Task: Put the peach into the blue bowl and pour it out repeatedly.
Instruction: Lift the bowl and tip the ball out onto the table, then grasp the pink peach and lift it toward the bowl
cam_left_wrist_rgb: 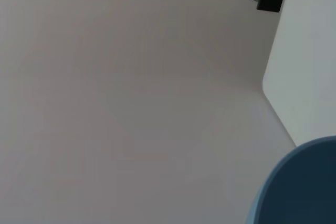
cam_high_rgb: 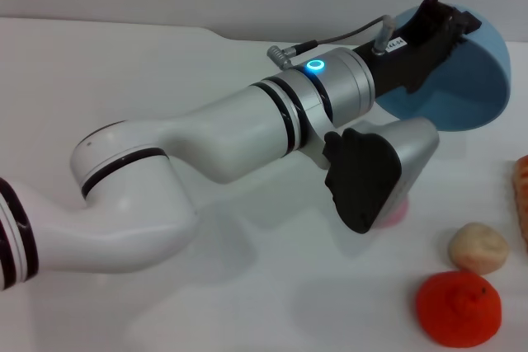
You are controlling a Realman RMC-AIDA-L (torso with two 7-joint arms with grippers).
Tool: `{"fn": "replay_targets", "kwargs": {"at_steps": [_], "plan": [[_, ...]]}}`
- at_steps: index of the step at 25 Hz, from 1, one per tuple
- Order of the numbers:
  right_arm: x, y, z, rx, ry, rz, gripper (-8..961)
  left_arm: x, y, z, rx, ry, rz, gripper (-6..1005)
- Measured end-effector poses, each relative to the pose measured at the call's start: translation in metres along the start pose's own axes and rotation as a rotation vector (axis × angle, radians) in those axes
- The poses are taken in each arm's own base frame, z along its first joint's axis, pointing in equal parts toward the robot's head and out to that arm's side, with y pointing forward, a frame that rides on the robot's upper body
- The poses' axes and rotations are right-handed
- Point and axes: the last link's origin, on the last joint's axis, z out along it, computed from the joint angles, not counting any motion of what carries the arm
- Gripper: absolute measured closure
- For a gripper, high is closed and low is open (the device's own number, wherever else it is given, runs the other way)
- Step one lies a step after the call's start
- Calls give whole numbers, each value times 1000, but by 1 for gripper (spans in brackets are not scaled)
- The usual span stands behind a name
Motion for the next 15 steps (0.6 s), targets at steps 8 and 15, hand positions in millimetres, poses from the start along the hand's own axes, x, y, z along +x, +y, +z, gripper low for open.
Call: {"fn": "replay_targets", "kwargs": {"at_steps": [8,15], "plan": [[1,-2,3,-3,21,150,361,-38,-4,5,52,-166,-517,1000],[0,13,33,-330,381,367,367,-78,2,7,56,-342,-1020,1001]]}}
